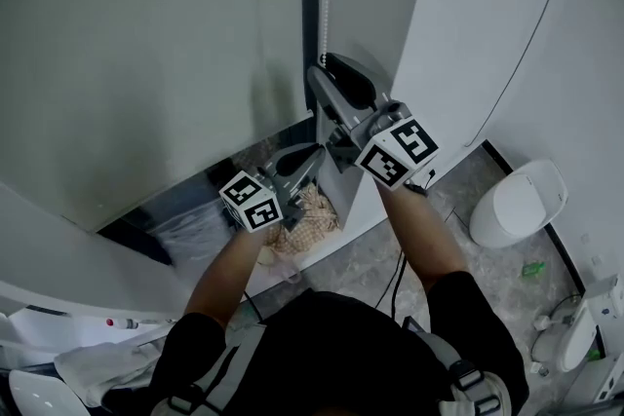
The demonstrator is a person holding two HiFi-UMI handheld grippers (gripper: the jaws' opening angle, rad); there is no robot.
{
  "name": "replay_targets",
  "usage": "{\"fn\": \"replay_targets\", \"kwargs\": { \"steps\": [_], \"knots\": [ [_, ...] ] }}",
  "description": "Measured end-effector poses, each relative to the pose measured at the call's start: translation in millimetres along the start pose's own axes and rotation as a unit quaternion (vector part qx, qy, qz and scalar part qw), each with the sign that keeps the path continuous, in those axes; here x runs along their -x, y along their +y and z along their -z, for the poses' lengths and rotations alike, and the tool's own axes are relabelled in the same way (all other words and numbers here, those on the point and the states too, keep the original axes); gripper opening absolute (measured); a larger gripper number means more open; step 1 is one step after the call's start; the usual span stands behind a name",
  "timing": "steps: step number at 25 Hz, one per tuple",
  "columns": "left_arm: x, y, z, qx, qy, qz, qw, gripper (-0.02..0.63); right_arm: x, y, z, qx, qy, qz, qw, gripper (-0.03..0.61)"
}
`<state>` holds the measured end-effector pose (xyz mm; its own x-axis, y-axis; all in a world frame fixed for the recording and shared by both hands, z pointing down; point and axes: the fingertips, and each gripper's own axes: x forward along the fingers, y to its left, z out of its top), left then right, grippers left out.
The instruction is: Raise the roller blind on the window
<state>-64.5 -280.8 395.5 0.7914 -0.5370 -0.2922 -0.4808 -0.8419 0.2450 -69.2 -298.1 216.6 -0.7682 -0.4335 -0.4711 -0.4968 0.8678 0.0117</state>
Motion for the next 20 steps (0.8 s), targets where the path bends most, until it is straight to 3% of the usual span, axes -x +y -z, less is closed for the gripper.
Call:
{"fn": "replay_targets", "kwargs": {
  "steps": [6,16,20],
  "knots": [
    [-1,-1,-3,-0.005,0.004,-0.004,1.0000,0.014,-7,-3,-18,0.000,-0.020,0.008,1.000,0.023],
    [3,5,5,0.001,0.003,-0.004,1.0000,0.014,11,-7,-15,0.013,-0.048,0.026,0.998,0.014],
    [9,6,36,0.016,0.034,-0.007,0.9993,0.014,28,5,9,0.021,-0.039,0.033,0.998,0.013]
  ]
}}
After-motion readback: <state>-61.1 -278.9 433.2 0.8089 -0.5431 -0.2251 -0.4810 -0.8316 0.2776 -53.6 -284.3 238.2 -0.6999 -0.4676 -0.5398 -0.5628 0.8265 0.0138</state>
